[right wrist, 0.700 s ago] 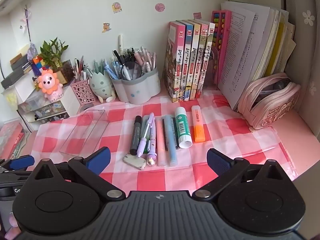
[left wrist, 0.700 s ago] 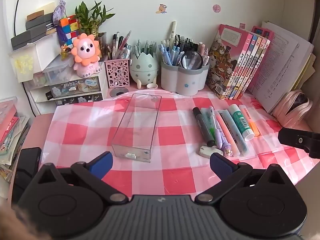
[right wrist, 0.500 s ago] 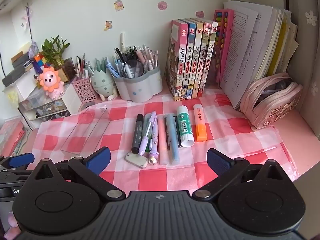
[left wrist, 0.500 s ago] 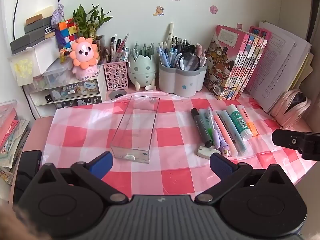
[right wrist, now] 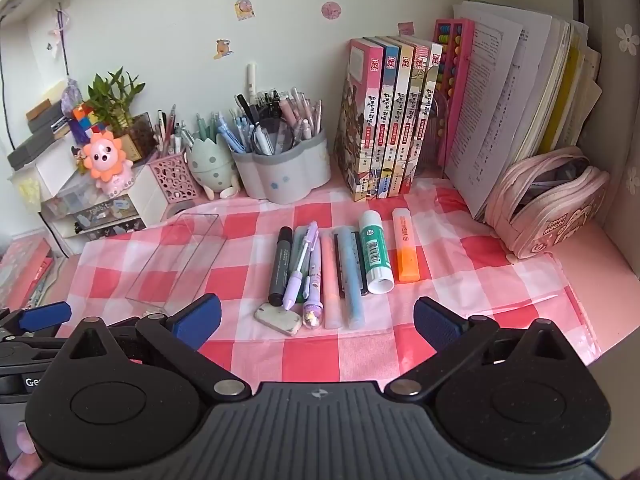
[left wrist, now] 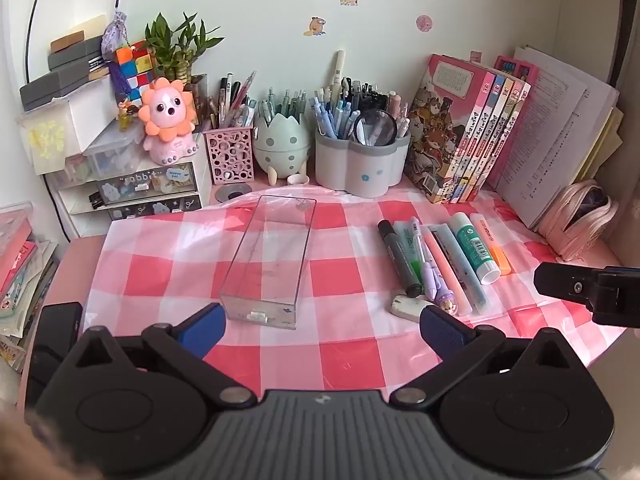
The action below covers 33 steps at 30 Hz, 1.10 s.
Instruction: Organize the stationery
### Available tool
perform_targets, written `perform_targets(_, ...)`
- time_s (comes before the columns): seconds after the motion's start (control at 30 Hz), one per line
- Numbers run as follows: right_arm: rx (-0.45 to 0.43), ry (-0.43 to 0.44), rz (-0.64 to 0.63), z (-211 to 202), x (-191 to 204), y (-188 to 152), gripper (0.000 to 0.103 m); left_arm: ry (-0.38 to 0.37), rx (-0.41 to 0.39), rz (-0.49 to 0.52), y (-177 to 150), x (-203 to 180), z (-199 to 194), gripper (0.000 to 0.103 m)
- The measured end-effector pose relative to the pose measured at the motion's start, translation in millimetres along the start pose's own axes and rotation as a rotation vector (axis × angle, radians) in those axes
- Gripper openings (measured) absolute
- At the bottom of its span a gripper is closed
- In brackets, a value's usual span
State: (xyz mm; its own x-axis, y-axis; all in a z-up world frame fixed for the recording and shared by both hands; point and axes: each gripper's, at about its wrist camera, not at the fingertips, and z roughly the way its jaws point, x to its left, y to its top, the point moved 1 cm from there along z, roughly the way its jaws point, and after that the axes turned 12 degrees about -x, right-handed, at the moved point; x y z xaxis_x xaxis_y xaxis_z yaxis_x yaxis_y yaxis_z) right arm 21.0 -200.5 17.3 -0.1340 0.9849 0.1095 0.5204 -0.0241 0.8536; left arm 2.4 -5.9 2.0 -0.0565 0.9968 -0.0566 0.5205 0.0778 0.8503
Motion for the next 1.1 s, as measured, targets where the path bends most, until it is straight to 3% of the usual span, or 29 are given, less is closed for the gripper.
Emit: perform_targets(1.1, 0.000, -0.001, -0.004, -0.2, 4.6, 0.3, 0.098, -0.001, -0.002, -0.002, 1.2, -1.0, 0.2, 0.081)
